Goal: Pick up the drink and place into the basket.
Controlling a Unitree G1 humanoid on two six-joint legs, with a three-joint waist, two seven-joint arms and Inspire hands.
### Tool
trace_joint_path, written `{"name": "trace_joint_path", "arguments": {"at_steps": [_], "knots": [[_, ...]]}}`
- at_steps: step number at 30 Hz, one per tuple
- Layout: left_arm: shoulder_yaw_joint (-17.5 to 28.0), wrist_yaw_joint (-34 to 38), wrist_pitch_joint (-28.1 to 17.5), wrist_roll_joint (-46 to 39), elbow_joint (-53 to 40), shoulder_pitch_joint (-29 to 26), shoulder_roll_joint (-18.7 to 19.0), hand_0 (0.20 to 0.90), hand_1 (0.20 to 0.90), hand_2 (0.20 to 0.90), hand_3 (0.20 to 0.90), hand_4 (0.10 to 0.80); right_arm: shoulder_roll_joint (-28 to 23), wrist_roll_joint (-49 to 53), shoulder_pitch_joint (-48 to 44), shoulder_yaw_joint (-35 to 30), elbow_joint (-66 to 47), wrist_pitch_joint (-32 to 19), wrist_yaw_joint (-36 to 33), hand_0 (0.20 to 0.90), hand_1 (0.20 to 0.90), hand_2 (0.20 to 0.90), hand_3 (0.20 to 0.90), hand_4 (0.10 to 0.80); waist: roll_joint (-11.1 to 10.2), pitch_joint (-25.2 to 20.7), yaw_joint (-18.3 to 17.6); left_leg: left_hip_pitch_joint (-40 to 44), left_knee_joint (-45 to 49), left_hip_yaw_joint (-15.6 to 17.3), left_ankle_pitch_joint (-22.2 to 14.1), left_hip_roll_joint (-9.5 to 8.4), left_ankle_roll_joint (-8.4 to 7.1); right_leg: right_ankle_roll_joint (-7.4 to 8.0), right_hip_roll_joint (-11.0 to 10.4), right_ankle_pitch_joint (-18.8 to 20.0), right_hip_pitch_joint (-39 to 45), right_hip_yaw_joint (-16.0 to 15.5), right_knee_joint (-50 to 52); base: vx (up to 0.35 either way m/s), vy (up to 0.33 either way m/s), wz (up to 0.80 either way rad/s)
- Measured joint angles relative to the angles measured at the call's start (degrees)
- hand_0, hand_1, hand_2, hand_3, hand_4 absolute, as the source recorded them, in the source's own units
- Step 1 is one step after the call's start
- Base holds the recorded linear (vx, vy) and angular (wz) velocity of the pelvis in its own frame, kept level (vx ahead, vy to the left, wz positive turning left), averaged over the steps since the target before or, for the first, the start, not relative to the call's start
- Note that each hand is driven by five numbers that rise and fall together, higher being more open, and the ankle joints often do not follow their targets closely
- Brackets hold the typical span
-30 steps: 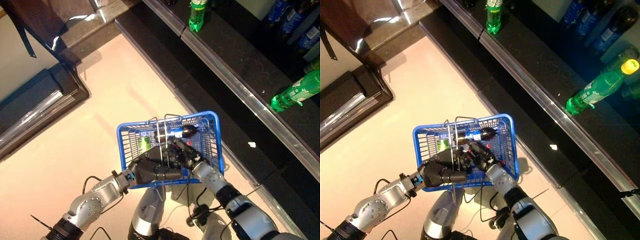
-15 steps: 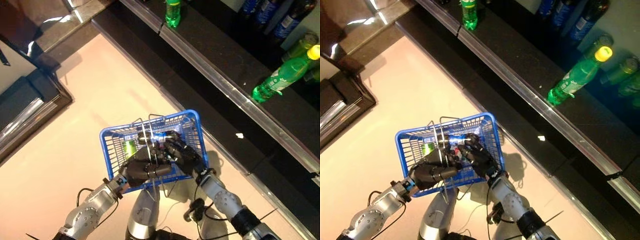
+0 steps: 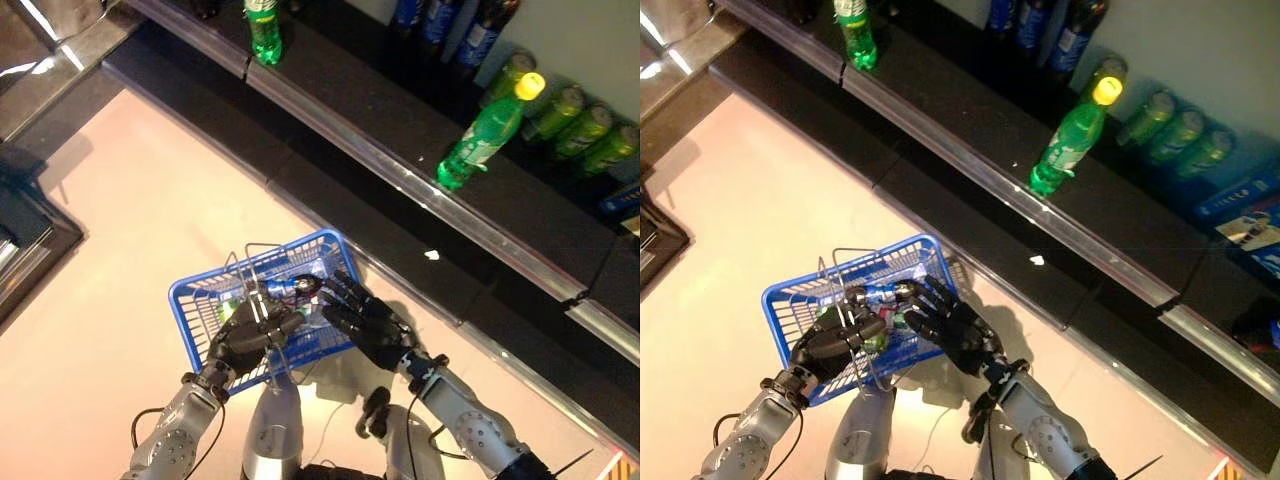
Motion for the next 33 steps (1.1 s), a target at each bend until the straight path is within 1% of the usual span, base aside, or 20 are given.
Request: {"name": "trace_joint_path", "arguments": {"at_steps": [1, 3, 5, 6, 8, 11, 12, 14, 15, 18, 19, 20, 21, 22, 23, 24, 26, 29, 33], "knots": [[0.2, 0.7, -0.5, 0.5, 0.8, 0.3, -0.3, 0.300, 0.300, 0.300, 0.200, 0.100, 0.0, -0.4, 0.2, -0.5, -0.1, 0.0, 0.7, 0.900, 0.900, 0.900, 0.900, 0.800, -0.2, -0.3, 0.0, 0.7, -0.5, 0.5, 0.0, 0.14, 0.03, 0.07, 0.2, 0.4, 0.5, 0.3, -0.9, 0.013, 0.001, -0.24], [0.7, 2.1, -1.6, 1.8, 2.8, 0.8, -0.8, 0.300, 0.300, 0.300, 0.200, 0.100, 0.1, -0.9, 1.5, -1.9, -0.2, 0.0, 2.2, 0.900, 0.900, 0.900, 0.900, 0.800, -0.9, -1.2, -1.5, 1.3, -1.5, 1.1, 0.0, 0.33, 0.23, 0.20, 0.3, 1.2, 1.1, 0.6, -2.5, 0.023, 0.007, -0.18], [2.0, 3.8, -2.8, 3.7, 6.8, 0.8, -2.8, 0.300, 0.300, 0.300, 0.200, 0.100, 1.2, -1.9, 3.4, -3.8, 0.1, -0.1, 3.3, 0.900, 0.900, 0.900, 0.900, 0.800, -1.1, -2.4, -2.0, 2.6, -2.8, 2.8, 0.1, 0.82, 0.37, 0.32, 0.6, 2.4, 1.8, 1.9, -4.5, 0.039, 0.005, -0.29], [2.8, 4.5, -3.2, 4.0, 8.9, 0.8, -3.8, 0.300, 0.300, 0.300, 0.200, 0.100, 1.8, -2.5, 3.7, -4.3, 0.4, -0.2, 3.6, 0.900, 0.900, 0.900, 0.900, 0.800, -1.1, -3.1, -2.5, 3.3, -3.4, 3.1, 0.2, 0.77, 0.52, 0.48, 0.9, 2.8, 2.6, 1.9, -5.6, 0.049, -0.005, -0.23], [4.8, 6.9, -4.0, 5.4, 14.4, 1.0, -6.2, 0.300, 0.300, 0.300, 0.200, 0.100, 3.2, -3.5, 5.7, -5.4, 2.0, -0.6, 5.0, 0.900, 0.900, 0.900, 0.900, 0.800, -1.2, -5.3, -4.4, 5.0, -4.9, 4.0, 0.4, 1.05, 0.62, 0.77, 0.9, 4.0, 4.4, 2.4, -8.5, 0.045, -0.014, -0.18], [7.6, 10.9, -4.7, 6.2, 23.4, 2.0, -9.6, 0.300, 0.300, 0.300, 0.200, 0.100, 5.4, -5.6, 8.9, -6.7, 6.9, -2.6, 6.6, 0.900, 0.900, 0.900, 0.900, 0.800, -1.7, -11.2, -6.6, 7.7, -7.7, 6.1, 0.5, 0.97, 0.61, 1.37, 1.2, 5.8, 7.0, 3.3, -13.6, 0.035, -0.013, -0.27], [8.3, 11.5, -4.8, 6.2, 25.2, 1.9, -10.3, 0.300, 0.300, 0.300, 0.200, 0.100, 5.9, -5.9, 9.8, -7.3, 8.7, -3.1, 6.9, 0.900, 0.900, 0.900, 0.900, 0.800, -2.0, -12.0, -7.3, 8.7, -8.3, 6.6, 0.4, 0.94, 0.64, 1.45, 1.2, 6.2, 8.0, 3.4, -14.8, 0.024, -0.008, -0.11], [8.0, 13.5, -4.8, 6.3, 26.7, 2.4, -10.8, 0.300, 0.300, 0.300, 0.200, 0.100, 6.1, -6.8, 10.3, -7.5, 11.8, -4.3, 6.9, 0.900, 0.900, 0.900, 0.900, 0.800, -2.5, -13.1, -7.7, 10.0, -9.0, 7.1, 0.4, 0.82, 0.73, 1.58, 1.3, 6.7, 9.7, 3.4, -16.5, 0.023, -0.006, -0.07], [8.0, 13.5, -5.1, 7.5, 30.0, 1.9, -12.0, 0.300, 0.300, 0.300, 0.200, 0.100, 6.9, -8.7, 10.7, -8.0, 15.2, -5.7, 6.8, 0.900, 0.900, 0.900, 0.900, 0.800, -2.7, -14.4, -8.0, 10.1, -9.2, 7.3, 0.3, 0.79, 0.82, 1.65, 1.3, 7.1, 10.2, 3.4, -17.6, 0.020, -0.002, -0.07], [8.8, 15.3, -4.9, 8.4, 39.3, 1.0, -15.3, 0.300, 0.300, 0.300, 0.200, 0.100, 9.0, -15.6, 9.9, -9.0, 25.0, -7.8, 2.3, 0.900, 0.900, 0.900, 0.900, 0.800, -2.9, -17.4, -9.4, 10.3, -9.2, 8.2, 0.1, 0.73, 0.88, 1.76, 1.3, 7.7, 10.7, 3.5, -18.8, 0.006, 0.002, -0.07], [10.6, 16.2, -5.5, 9.2, 41.3, 0.5, -16.5, 0.300, 0.300, 0.300, 0.200, 0.100, 9.7, -18.1, 9.7, -9.3, 28.3, -8.3, 0.1, 0.900, 0.900, 0.900, 0.900, 0.800, -3.0, -17.5, -9.6, 10.9, -9.3, 8.7, 0.1, 0.82, 0.89, 1.71, 1.3, 7.8, 11.2, 3.6, -19.1, 0.000, 0.000, 0.00], [11.3, 16.2, -5.9, 9.6, 42.9, 0.1, -16.6, 0.300, 0.300, 0.300, 0.200, 0.100, 10.4, -20.0, 9.2, -9.9, 31.9, -8.7, -1.4, 0.900, 0.900, 0.900, 0.900, 0.800, -3.0, -17.6, -9.6, 11.3, -9.3, 8.8, 0.1, 0.84, 0.91, 1.70, 1.4, 7.9, 11.8, 3.5, -19.4, 0.000, 0.000, 0.00], [12.1, 16.2, -5.9, 10.4, 45.1, -0.8, -16.6, 0.300, 0.300, 0.300, 0.200, 0.100, 11.0, -24.0, 8.6, -10.3, 37.1, -9.3, -4.0, 0.900, 0.900, 0.900, 0.900, 0.800, -3.0, -18.4, -9.7, 11.7, -9.3, 8.9, -0.3, 0.89, 1.23, 1.70, 1.4, 7.9, 12.3, 3.5, -19.6, 0.015, 0.009, -0.03], [12.7, 16.3, -5.9, 11.3, 46.9, -1.2, -16.6, 0.300, 0.300, 0.300, 0.200, 0.100, 11.3, -26.9, 7.9, -10.4, 41.6, -9.2, -6.3, 0.900, 0.900, 0.900, 0.900, 0.800, -2.6, -19.3, -9.7, 11.9, -9.4, 9.2, -0.5, 0.91, 1.24, 1.70, 1.4, 8.0, 12.3, 3.7, -19.7, 0.009, 0.009, -0.11], [12.8, 16.3, -5.9, 11.8, 48.5, -1.5, -16.5, 0.300, 0.300, 0.300, 0.200, 0.100, 11.3, -28.8, 7.9, -10.4, 45.1, -9.3, -7.5, 0.900, 0.900, 0.900, 0.900, 0.800, -2.5, -20.1, -9.7, 12.2, -9.4, 9.7, -0.7, 0.95, 1.21, 1.68, 1.3, 8.1, 12.3, 4.2, -20.0, 0.004, 0.009, -0.26], [13.0, 16.3, -6.0, 12.7, 50.9, -1.7, -16.6, 0.300, 0.300, 0.300, 0.200, 0.100, 11.9, -31.4, 7.4, -11.2, 51.1, -9.8, -9.3, 0.900, 0.900, 0.900, 0.900, 0.800, -2.3, -21.7, -9.7, 12.5, -9.5, 10.2, -1.0, 0.95, 1.21, 1.76, 1.4, 8.6, 12.4, 4.9, -20.7, 0.014, 0.018, -0.25], [13.2, 16.2, -6.5, 13.0, 54.7, -2.8, -16.8, 0.300, 0.300, 0.300, 0.200, 0.100, 12.0, -36.4, 7.3, -11.6, 58.5, -11.2, -11.5, 0.900, 0.900, 0.900, 0.900, 0.800, -1.8, -23.0, -10.4, 12.9, -9.7, 10.4, -1.1, 0.89, 1.21, 1.80, 1.3, 9.1, 13.0, 4.8, -21.6, 0.019, 0.022, -0.12], [14.9, 16.3, -7.0, 13.6, 57.8, -3.8, -17.6, 0.300, 0.300, 0.300, 0.200, 0.100, 12.4, -37.6, 8.1, -12.8, 64.0, -10.7, -12.5, 0.900, 0.900, 0.900, 0.900, 0.800, -1.2, -23.4, -10.7, 13.2, -9.7, 10.9, -1.1, 1.05, 1.19, 1.63, 1.4, 9.4, 13.3, 4.9, -22.6, 0.013, 0.012, -0.10], [16.0, 16.3, -7.4, 13.6, 59.8, -4.1, -18.0, 0.300, 0.300, 0.300, 0.200, 0.100, 13.0, -39.6, 8.4, -14.6, 66.9, -11.5, -12.7, 0.900, 0.900, 0.900, 0.900, 0.800, -0.6, -24.5, -10.8, 13.7, -9.7, 11.8, -1.2, 1.22, 1.07, 1.54, 1.4, 10.3, 13.4, 4.9, -23.5, 0.015, 0.018, -0.16]]}}
